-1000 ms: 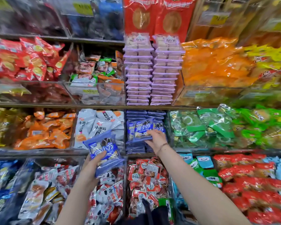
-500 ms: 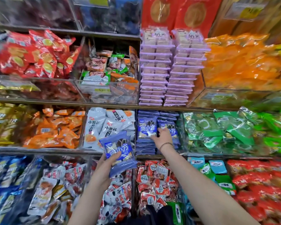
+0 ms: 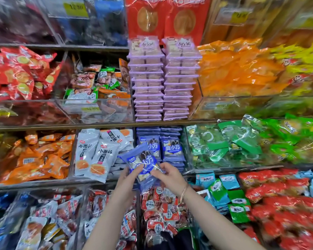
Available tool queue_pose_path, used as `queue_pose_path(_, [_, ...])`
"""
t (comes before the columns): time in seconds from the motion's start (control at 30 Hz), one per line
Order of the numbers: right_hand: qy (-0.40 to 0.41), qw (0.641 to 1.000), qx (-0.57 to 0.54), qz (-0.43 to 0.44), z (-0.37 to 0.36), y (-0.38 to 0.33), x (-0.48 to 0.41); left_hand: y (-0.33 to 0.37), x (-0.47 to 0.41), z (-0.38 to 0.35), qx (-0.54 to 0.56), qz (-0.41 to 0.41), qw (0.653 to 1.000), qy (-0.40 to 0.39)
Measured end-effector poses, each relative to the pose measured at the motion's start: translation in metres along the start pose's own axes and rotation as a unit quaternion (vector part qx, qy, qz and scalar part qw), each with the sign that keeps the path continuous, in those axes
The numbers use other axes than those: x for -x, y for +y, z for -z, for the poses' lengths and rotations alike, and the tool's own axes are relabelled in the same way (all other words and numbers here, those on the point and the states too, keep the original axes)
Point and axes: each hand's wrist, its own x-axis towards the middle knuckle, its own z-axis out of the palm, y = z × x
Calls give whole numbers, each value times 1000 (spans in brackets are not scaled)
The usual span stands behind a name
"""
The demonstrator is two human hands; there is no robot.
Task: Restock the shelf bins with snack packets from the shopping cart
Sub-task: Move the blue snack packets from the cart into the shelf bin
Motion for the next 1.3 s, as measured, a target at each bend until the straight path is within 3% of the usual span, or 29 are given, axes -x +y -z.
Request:
queue_pose_path(0.1, [32, 983, -172, -55, 12, 7, -5, 2, -3, -7, -6, -6, 1000, -10])
queue_pose_path(0.23, [148, 891, -415, -108, 25, 11, -19, 7, -10, -4, 3, 8, 1000, 26])
queue_pose_path(0.43, [218, 836, -468, -186, 26, 8, -43, 9, -13, 11, -23, 18, 998, 58])
queue_pose_path(0.63, [231, 749, -601, -153, 24, 7, -40, 11, -12, 10, -47, 26, 997, 54])
queue_pose_path(0.7, [231, 754, -595, -158, 24, 12, -31, 10, -13, 6, -61, 28, 997, 42])
queue_pose_path(0.77, [209, 787, -555, -169, 20, 18, -19, 9, -12, -1, -73, 32, 996, 37])
queue_pose_path(0.93, [44, 948, -274, -156, 3, 8, 9, 4, -11, -16, -61, 23, 998, -1])
queue_pose_path(1.0, [7, 966, -215, -143, 0, 2, 13, 4, -9, -21, -68, 15, 998, -11])
queue_pose_path(1.1, [19, 956, -266, -125, 5, -5, 9, 4, -6, -19, -180, -52, 982, 28])
queue_pose_path(1.2, [39, 947, -287, -137, 11, -15, -6, -2, -4, -5, -329, -202, 920, 73])
queue_pose_path(1.3, [58, 942, -297, -148, 12, -26, -28, -15, -2, 8, -508, -322, 791, 110])
